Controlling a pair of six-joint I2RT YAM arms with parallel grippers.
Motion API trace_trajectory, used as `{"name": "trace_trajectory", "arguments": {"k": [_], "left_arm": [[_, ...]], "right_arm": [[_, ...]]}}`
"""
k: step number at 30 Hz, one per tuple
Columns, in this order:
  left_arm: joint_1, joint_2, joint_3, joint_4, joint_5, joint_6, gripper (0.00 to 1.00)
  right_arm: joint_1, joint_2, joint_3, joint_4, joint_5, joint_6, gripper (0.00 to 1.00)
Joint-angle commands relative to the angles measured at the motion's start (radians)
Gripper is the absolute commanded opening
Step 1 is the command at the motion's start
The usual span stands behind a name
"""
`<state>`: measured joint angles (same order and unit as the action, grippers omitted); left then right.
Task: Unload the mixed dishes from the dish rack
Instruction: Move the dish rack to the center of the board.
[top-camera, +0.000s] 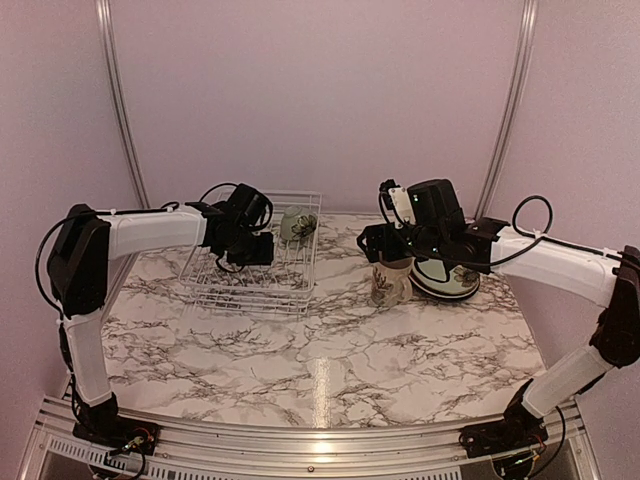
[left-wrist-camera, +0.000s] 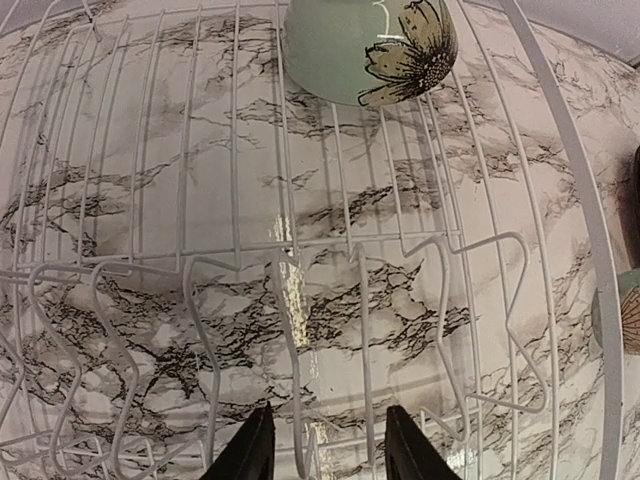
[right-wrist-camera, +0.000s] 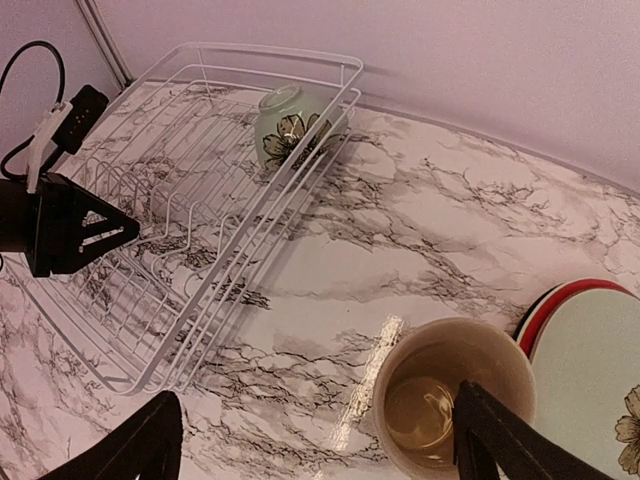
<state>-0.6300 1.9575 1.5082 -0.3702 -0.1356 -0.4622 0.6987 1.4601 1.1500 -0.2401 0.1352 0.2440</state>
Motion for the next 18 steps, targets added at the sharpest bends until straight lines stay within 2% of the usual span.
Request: {"name": "trace_trajectory", "arguments": {"k": [1,13,18], "left_arm": [[0.006,-0.007,-0.02,0.019,-0.001,-0.018,0.38],[0.0,0.074,0.036,-0.062,-0.057,0.006,0.28],[-0.002,0.068,0.033,-0.068,-0.074,0.008,0.17]], "right_arm": [[0.011,-0.019,0.008,0.009,-0.004,0.018,0.9],[0.01,-0.017,0.0,0.014,-0.003,0.023,0.9],[0.01,-0.008,0.004,0.019,-0.011,0.026,0.9]]}}
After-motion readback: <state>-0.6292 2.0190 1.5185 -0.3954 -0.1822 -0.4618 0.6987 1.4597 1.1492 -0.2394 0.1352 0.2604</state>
